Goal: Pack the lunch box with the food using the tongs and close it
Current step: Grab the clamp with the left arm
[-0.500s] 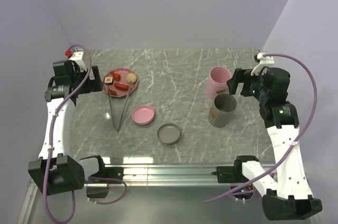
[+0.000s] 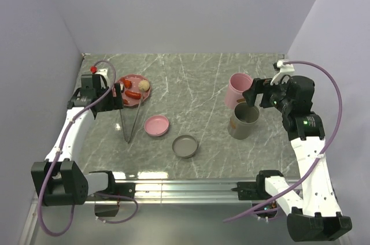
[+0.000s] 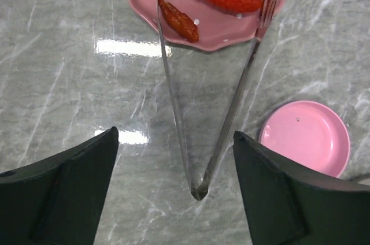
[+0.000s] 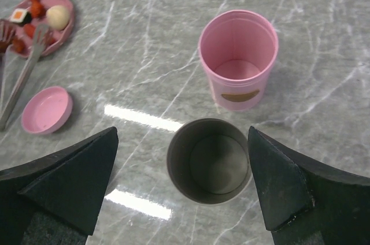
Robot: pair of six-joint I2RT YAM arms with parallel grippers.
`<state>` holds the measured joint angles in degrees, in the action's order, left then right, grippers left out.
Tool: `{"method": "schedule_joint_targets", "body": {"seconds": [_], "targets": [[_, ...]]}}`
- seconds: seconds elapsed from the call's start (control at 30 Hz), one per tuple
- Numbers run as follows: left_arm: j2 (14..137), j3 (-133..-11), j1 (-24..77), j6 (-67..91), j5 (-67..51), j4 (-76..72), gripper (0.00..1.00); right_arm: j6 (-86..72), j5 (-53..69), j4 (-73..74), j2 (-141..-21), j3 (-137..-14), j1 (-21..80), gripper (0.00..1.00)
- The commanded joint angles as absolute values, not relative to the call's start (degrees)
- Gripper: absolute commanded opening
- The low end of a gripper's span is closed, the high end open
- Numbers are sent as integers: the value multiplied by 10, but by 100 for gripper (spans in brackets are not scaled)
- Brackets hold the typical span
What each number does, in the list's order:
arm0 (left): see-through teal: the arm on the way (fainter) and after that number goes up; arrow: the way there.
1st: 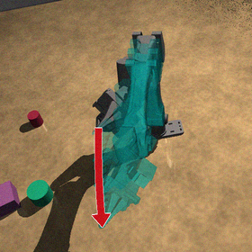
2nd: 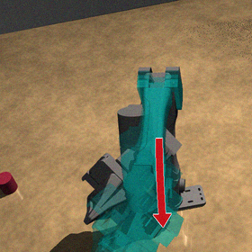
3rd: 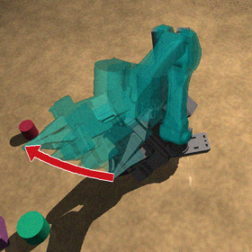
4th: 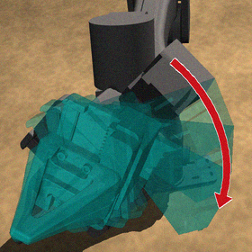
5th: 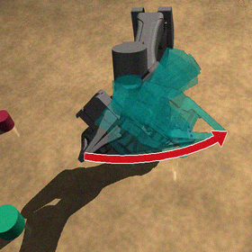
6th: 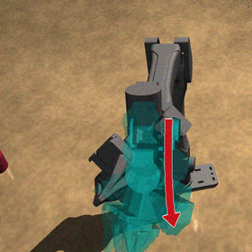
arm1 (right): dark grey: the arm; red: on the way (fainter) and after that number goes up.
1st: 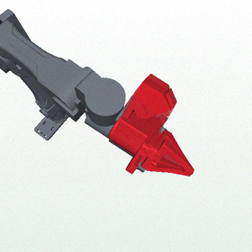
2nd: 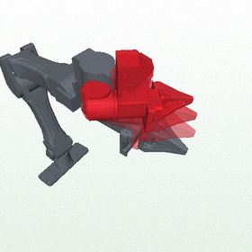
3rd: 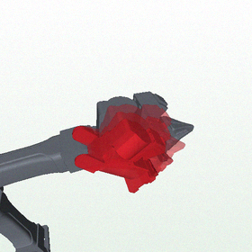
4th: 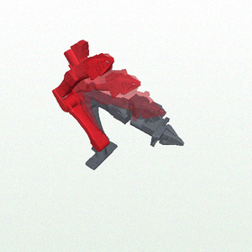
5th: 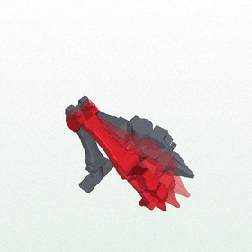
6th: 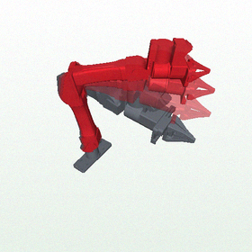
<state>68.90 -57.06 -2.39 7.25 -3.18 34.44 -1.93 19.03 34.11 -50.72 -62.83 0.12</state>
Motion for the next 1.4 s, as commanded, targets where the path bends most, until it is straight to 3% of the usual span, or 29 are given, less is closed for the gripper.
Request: {"method": "schedule_joint_targets", "body": {"seconds": [0.0,0.3,0.37,0.7,1.1,1.37], "targets": [[708,-563,-16,110,-2,307,84,-11,240,313,-489,-626,4,100],[788,-562,-4,129,53,286,74,-5,269,332,-512,-635,4,100],[806,-562,-4,133,61,283,67,-6,272,329,-514,-634,4,100],[902,-582,-3,140,44,274,58,-13,293,327,-528,-642,4,100],[936,-591,11,147,50,240,46,-14,293,323,-532,-636,4,100],[972,-615,11,156,54,256,31,-13,293,323,-533,-642,4,100]]}}
